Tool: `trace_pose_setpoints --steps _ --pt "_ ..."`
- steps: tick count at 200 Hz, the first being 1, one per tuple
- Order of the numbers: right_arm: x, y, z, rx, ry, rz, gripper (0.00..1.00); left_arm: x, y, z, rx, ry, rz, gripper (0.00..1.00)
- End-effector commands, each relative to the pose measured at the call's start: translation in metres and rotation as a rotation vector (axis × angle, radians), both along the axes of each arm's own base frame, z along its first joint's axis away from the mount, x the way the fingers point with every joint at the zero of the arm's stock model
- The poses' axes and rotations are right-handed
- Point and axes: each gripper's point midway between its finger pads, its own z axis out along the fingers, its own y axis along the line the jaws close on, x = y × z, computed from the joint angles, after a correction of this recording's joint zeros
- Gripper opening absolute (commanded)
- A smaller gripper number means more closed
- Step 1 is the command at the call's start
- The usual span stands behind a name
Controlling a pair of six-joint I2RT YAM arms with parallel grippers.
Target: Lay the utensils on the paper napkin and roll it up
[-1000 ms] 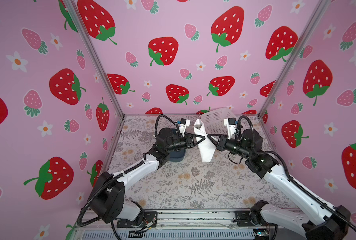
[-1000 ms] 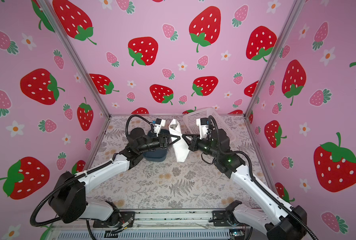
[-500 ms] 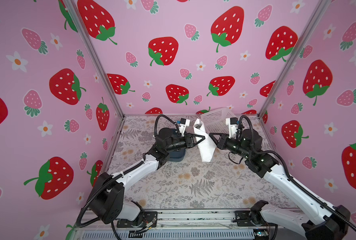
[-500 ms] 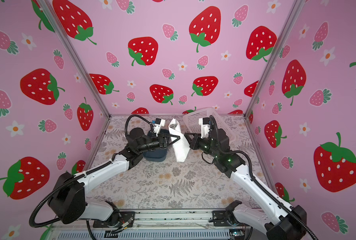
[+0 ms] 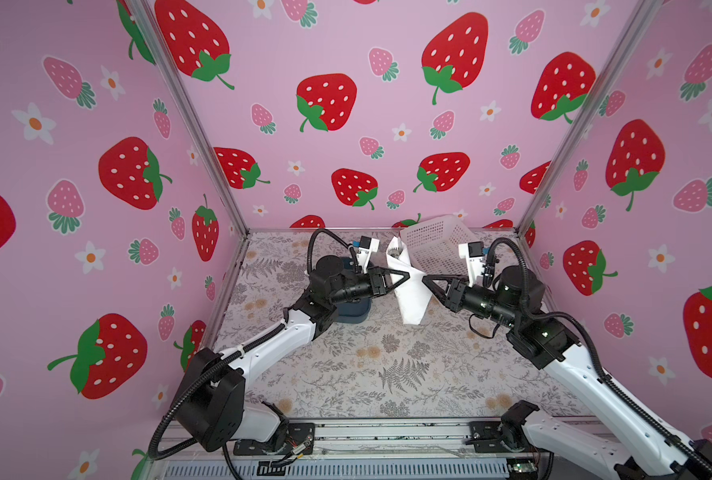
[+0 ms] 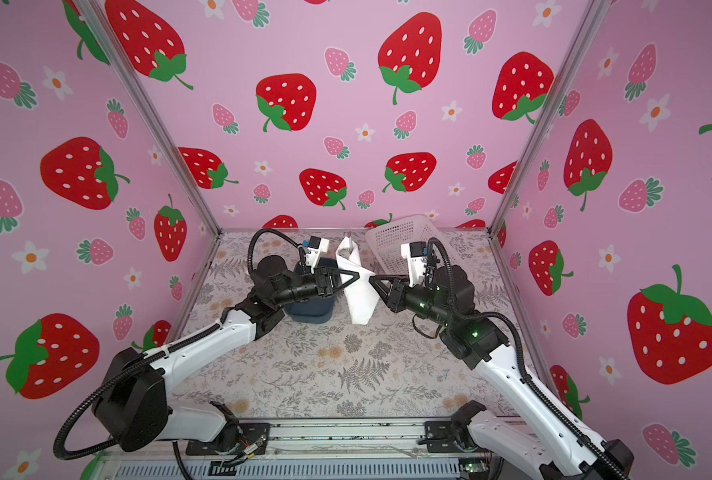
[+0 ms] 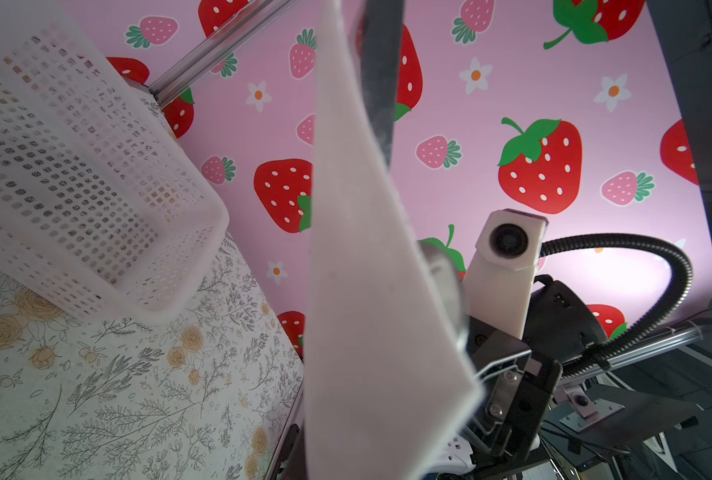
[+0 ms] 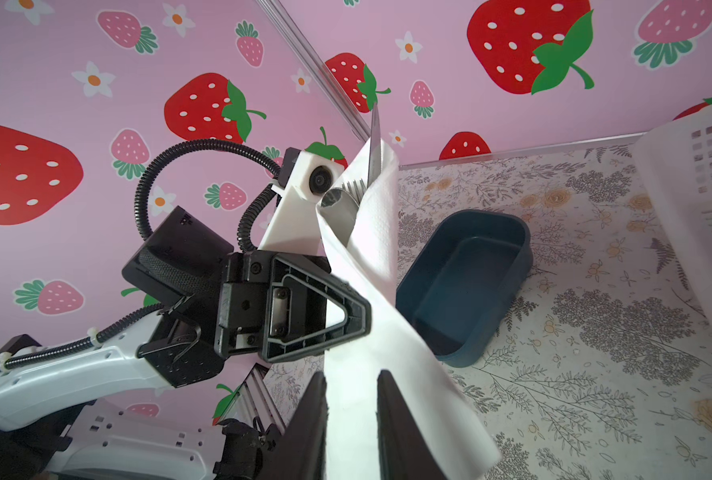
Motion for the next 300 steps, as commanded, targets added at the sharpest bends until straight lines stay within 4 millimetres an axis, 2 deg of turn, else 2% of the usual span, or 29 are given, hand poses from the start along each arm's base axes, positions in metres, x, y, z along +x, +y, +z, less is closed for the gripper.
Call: trace_pose_setpoints --steps 1,26,102,122,163,210,231,267,300 --pt "-0.002 0.005 -0.009 -0.018 0.007 0.031 0.31 -0.007 0.004 0.03 -0.048 -0.082 -0.012 0.15" --pt "-0.002 0.009 -0.014 -0.023 0.016 0.051 0.39 -0.009 0.005 0.029 -0.049 -0.08 -0.011 0.15" --pt "-0.005 0.017 -0.027 -0.022 0.044 0.101 0.4 -0.01 0.004 0.03 -0.05 -0.076 -0.017 0.15" --pt "-0.004 0.015 -0.019 -0.012 0.023 0.084 0.39 -0.01 0.004 0.029 -0.047 -0.07 -0.018 0.15" --pt "0.002 0.019 -0.008 0.012 0.014 0.078 0.21 -0.01 0.004 0.027 -0.045 -0.063 -0.02 0.15" --pt "0.024 0.019 0.0 0.06 0.028 -0.016 0.2 -0.013 0.001 0.028 -0.046 -0.066 -0.032 0.15" --pt "0.034 0.018 -0.007 0.053 0.06 -0.063 0.2 -0.012 0.001 0.028 -0.049 -0.066 -0.03 0.15" --pt "0.034 0.018 -0.004 0.075 0.063 -0.067 0.23 -0.013 0.0 0.026 -0.045 -0.062 -0.034 0.15" --pt "0.028 0.016 0.008 0.103 0.033 -0.049 0.26 -0.011 0.0 0.024 -0.043 -0.054 -0.024 0.15"
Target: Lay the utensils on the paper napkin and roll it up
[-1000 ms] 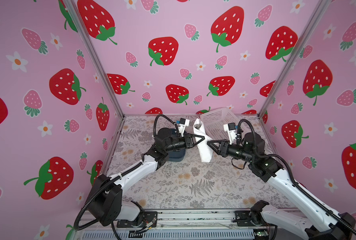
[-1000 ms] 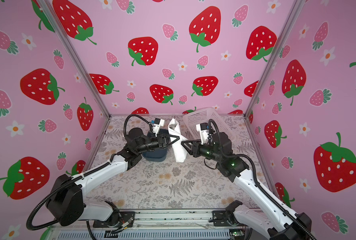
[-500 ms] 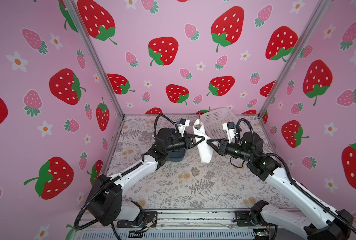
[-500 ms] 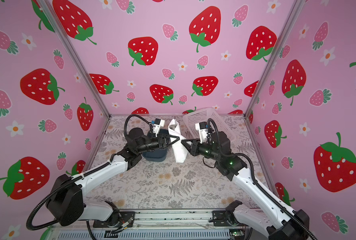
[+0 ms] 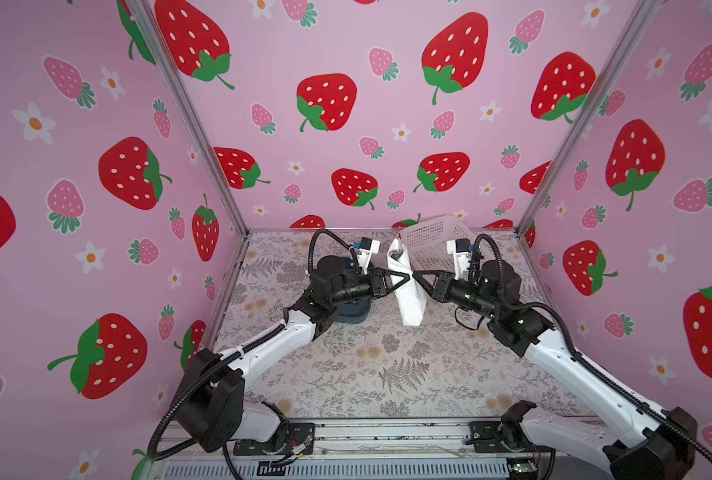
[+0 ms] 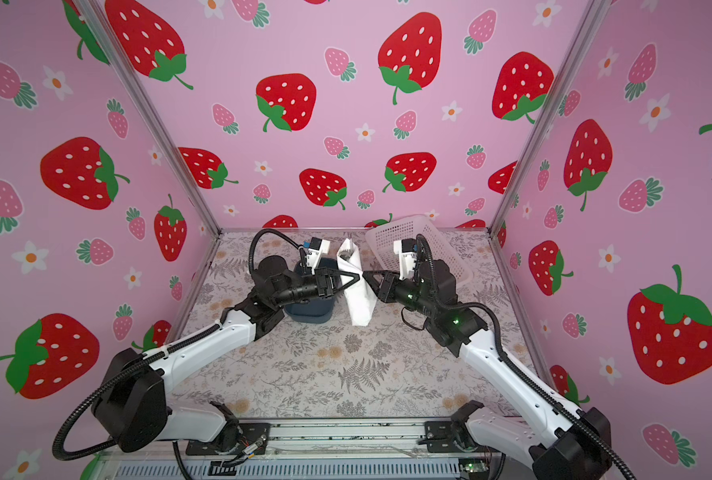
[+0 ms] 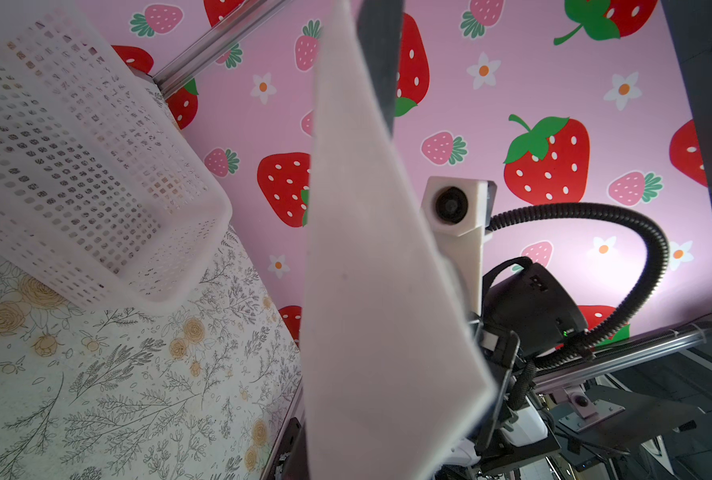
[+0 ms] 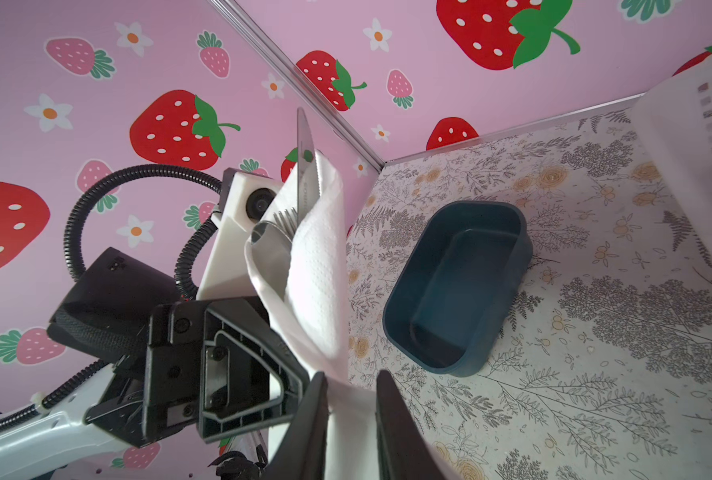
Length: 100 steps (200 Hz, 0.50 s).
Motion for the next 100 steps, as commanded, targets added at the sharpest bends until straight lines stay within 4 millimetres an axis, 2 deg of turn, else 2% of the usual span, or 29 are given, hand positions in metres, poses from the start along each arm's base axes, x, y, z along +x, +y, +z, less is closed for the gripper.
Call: trace_pose_setpoints --steps 1,18,39,58,74,100 --pt "-0.004 -0.003 0.03 0.063 -0.06 -0.007 0.26 -0.009 0.001 0.027 -0.054 -0.072 -0.015 0.15" --pt "-0.009 -0.004 0.03 0.063 -0.069 0.005 0.29 -0.008 0.001 0.027 -0.053 -0.07 -0.012 0.14" --pt "-0.026 -0.003 0.042 0.076 -0.099 0.084 0.31 -0.007 0.001 0.025 -0.049 -0.07 -0.012 0.14" --pt "-0.032 -0.012 0.041 0.047 -0.116 0.067 0.31 -0.006 0.001 0.024 -0.049 -0.071 -0.006 0.14" --pt "-0.037 -0.011 0.035 0.023 -0.107 0.091 0.23 -0.007 0.001 0.025 -0.055 -0.074 -0.009 0.14" --pt "-0.036 0.001 0.027 0.013 -0.067 0.146 0.12 -0.007 0.001 0.025 -0.053 -0.074 -0.013 0.14"
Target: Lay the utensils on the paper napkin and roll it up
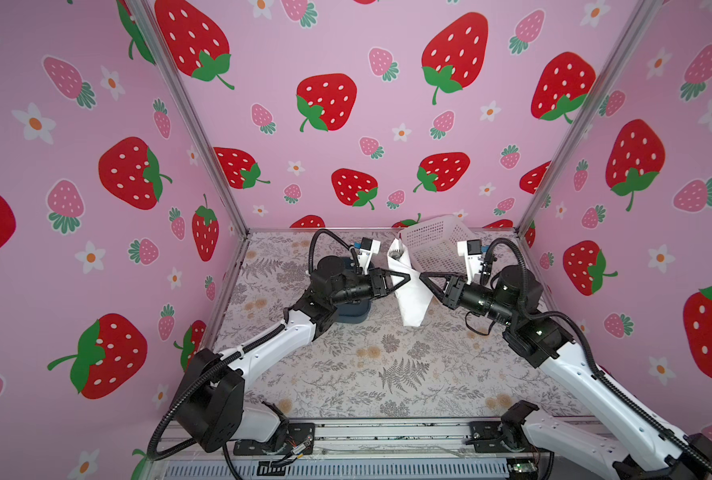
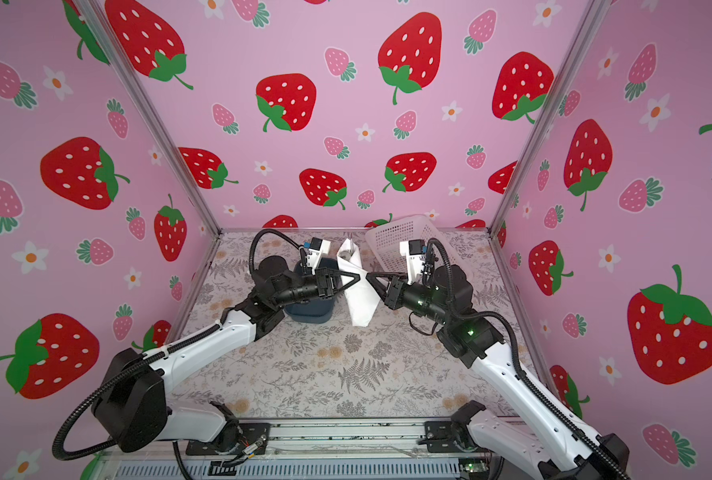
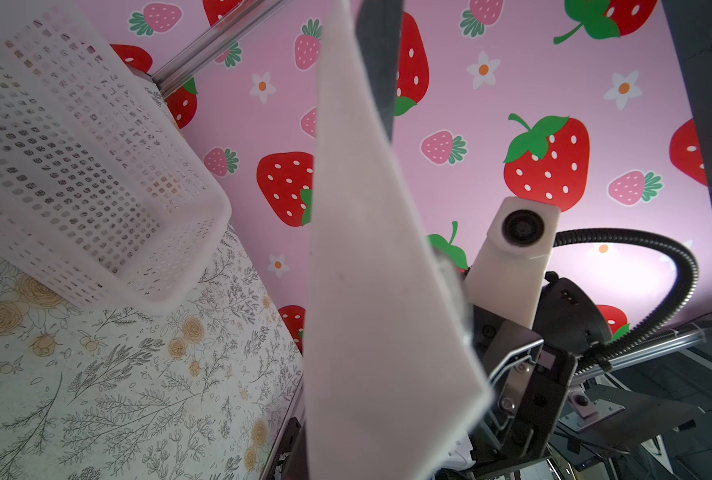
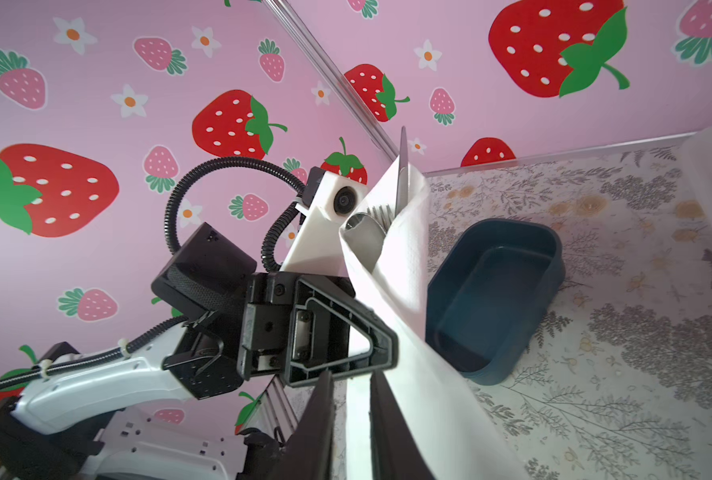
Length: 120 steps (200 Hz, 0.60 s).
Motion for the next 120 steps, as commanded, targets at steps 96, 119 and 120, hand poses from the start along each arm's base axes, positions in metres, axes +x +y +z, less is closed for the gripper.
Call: trace_pose_setpoints --steps 96,119,120 --pt "0.045 0.011 -0.01 -0.035 0.063 -0.134 0.1 -0.011 0.001 0.026 -0.053 -0.078 -0.029 0.14" --pt "0.044 0.007 -0.015 -0.036 0.078 -0.147 0.11 -0.011 0.002 0.03 -0.058 -0.084 -0.028 0.14" --pt "0.044 0.007 -0.015 -0.035 0.077 -0.147 0.11 -0.011 0.002 0.03 -0.058 -0.084 -0.029 0.14"
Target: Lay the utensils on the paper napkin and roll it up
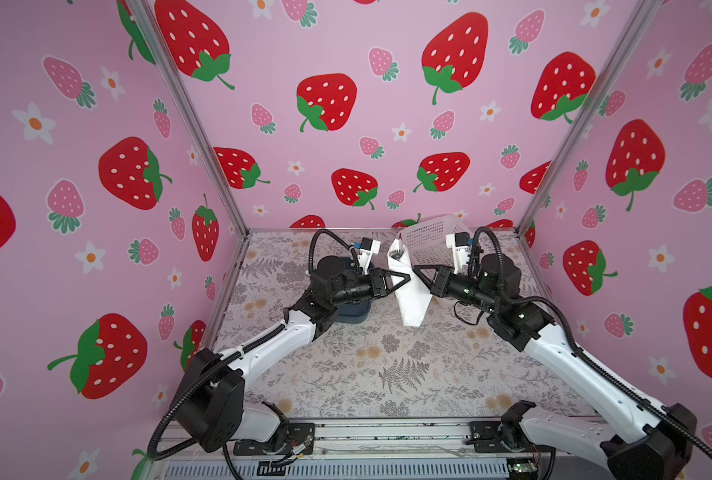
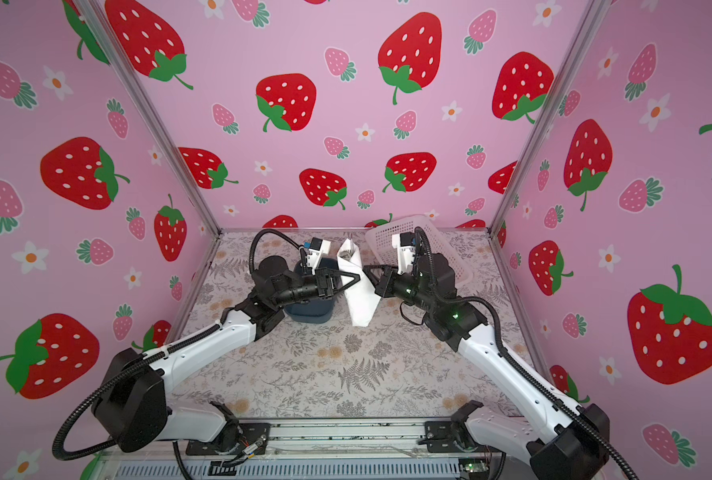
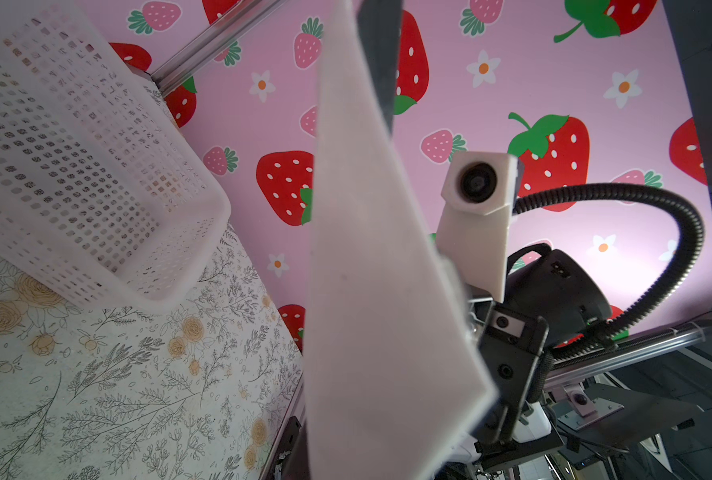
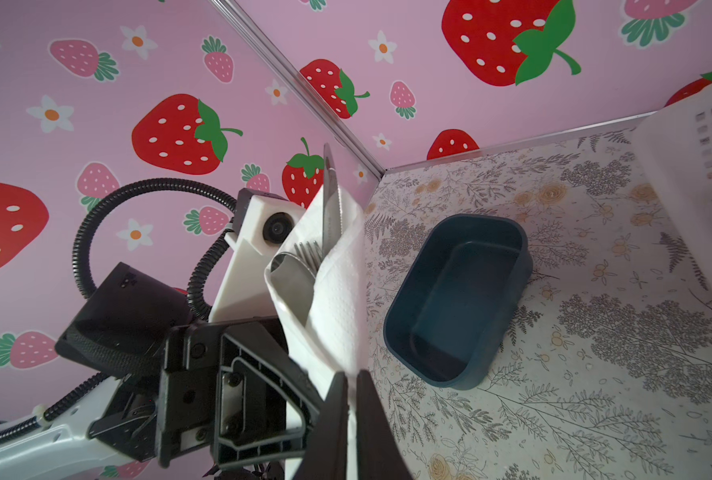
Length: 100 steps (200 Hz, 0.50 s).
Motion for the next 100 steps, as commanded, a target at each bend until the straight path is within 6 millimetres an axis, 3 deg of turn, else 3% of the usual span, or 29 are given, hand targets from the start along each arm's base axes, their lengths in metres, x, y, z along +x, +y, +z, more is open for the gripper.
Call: trace_pose_setpoints --steps 1,54,100 --pt "0.003 -0.005 0.006 0.016 0.001 -0.043 0.11 -0.01 0.002 0.03 -0.058 -0.083 -0.026 0.14" --pt "-0.024 -0.015 0.038 0.045 -0.09 0.022 0.21 -0.006 0.004 0.028 -0.044 -0.082 -0.001 0.13" --pt "-0.049 -0.011 0.014 -0.024 -0.041 0.145 0.26 -0.005 0.007 0.029 -0.04 -0.083 0.007 0.13"
